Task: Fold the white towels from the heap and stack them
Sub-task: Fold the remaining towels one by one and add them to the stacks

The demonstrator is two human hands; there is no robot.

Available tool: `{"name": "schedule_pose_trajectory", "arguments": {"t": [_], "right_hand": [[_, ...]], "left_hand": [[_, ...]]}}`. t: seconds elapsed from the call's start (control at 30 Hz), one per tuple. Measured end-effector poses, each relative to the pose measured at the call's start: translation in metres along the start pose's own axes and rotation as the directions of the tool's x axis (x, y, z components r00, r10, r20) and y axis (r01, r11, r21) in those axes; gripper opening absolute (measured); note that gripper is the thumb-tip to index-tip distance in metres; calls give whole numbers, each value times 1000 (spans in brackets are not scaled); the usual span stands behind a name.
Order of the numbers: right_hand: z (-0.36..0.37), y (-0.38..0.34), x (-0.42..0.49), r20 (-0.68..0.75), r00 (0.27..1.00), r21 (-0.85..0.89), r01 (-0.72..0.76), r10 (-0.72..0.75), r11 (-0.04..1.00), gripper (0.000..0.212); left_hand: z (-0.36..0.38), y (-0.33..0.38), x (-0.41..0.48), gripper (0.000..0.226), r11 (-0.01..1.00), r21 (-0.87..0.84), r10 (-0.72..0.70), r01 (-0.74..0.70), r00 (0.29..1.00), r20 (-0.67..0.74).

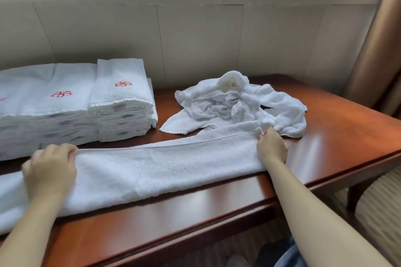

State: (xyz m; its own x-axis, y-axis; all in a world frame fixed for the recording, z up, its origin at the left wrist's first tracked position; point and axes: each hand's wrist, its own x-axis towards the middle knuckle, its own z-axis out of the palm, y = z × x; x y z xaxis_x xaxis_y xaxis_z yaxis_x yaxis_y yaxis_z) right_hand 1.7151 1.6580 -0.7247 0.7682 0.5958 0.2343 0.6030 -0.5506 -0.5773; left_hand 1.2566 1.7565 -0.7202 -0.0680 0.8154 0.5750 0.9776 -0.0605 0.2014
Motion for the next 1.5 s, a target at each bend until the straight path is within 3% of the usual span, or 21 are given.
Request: {"name": "schedule_pose_trajectory", "arguments": {"t": [0.1, 0.17, 0.23, 0.3, 0.4, 0.5, 0.67, 0.83, 0.93, 1.07, 1.17, 1.37, 1.5], "right_hand": [[3, -10, -4, -45, 999, -158, -33, 26, 987, 33], [2, -28, -9, -91, 996, -239, -11, -11, 971, 39], [7, -53, -17, -64, 980, -262, 164, -187, 951, 38], [23, -83, -33, 98, 898, -232, 440, -430, 867, 32], [57, -122, -73, 377, 678, -16, 686, -632, 727, 29], [88, -143, -111, 390, 561, 25, 786, -730, 618, 28], [103, -169, -127, 309, 624, -22, 759, -717, 651, 21], [118, -201, -162, 336, 513, 88, 818, -790, 569, 26], [126, -214, -174, 337, 493, 140, 816, -802, 560, 25], [127, -225, -175, 336, 520, 122, 802, -785, 584, 17], [126, -227, -176, 336, 509, 57, 829, -792, 557, 12], [124, -233, -177, 270, 554, 57, 807, -787, 588, 7], [126, -240, -171, 300, 531, 29, 825, -793, 564, 11]], "left_hand": [[7, -2, -7, 25, 989, 135, -103, 68, 956, 275], [5, -3, -9, 27, 987, 108, -146, 119, 945, 294], [1, -3, -9, 28, 986, 129, -137, 104, 950, 280], [-4, -5, -8, 29, 982, 171, -133, 86, 948, 288], [-13, -17, -7, 30, 966, 232, -187, 117, 933, 309], [-20, -33, -10, 29, 951, 262, -246, 164, 915, 320], [-35, -70, -17, 36, 909, 288, -384, 300, 872, 303], [-49, -125, -30, 41, 843, 230, -531, 486, 821, 211], [-57, -157, -36, 40, 775, 61, -627, 630, 751, 209], [-60, -175, -39, 25, 757, -168, -605, 631, 774, 185], [-58, -176, -37, 10, 741, -241, -608, 627, 778, 157], [-52, -176, -28, 13, 664, -204, -707, 719, 693, 143], [-48, -172, -24, 21, 616, -155, -764, 772, 634, 120]]}}
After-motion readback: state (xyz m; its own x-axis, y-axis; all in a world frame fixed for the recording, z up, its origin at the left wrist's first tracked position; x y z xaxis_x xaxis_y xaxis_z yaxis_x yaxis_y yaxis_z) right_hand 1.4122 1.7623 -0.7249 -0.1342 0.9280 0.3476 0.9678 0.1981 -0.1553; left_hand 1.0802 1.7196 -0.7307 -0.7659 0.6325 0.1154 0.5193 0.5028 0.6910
